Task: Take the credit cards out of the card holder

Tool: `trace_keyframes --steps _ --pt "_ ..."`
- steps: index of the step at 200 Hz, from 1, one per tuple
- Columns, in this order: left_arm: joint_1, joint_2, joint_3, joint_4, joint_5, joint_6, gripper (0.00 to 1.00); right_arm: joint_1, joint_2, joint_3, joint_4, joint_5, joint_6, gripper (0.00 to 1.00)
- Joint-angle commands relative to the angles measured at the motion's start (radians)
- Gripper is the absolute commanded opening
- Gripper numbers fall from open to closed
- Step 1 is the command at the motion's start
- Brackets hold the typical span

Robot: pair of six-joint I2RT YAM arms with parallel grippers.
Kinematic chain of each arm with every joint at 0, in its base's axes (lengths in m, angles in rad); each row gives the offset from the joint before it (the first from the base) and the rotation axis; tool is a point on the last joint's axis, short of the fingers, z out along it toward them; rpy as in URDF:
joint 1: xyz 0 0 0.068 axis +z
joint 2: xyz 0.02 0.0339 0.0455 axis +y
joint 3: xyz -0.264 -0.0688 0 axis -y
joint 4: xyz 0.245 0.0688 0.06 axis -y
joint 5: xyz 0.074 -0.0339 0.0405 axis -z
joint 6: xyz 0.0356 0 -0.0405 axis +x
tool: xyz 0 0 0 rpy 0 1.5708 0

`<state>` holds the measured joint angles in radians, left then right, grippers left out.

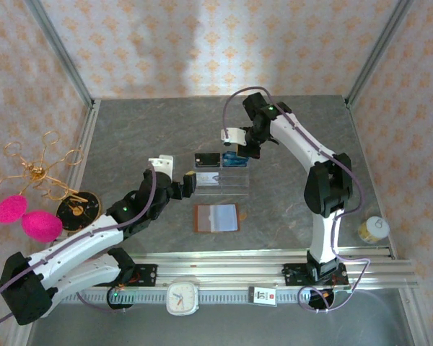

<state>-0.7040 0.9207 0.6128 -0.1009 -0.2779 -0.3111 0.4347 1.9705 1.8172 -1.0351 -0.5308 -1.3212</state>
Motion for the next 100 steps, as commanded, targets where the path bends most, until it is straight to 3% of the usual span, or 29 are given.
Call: trace_keyframes --steps 1,46,100 --pt "0.008 0.007 0.031 -0.006 -0.020 0.025 0.99 -0.004 -0.006 -0.017 0.046 0.018 0.024 0.00" --pt "0.008 0.019 0.031 0.013 -0.007 0.008 0.99 -0.004 -0.023 -0.016 0.130 -0.012 0.099 0.26" --pt "0.011 -0.025 -0.029 0.125 -0.002 -0.036 0.99 -0.005 -0.136 -0.032 0.245 -0.175 0.247 0.39"
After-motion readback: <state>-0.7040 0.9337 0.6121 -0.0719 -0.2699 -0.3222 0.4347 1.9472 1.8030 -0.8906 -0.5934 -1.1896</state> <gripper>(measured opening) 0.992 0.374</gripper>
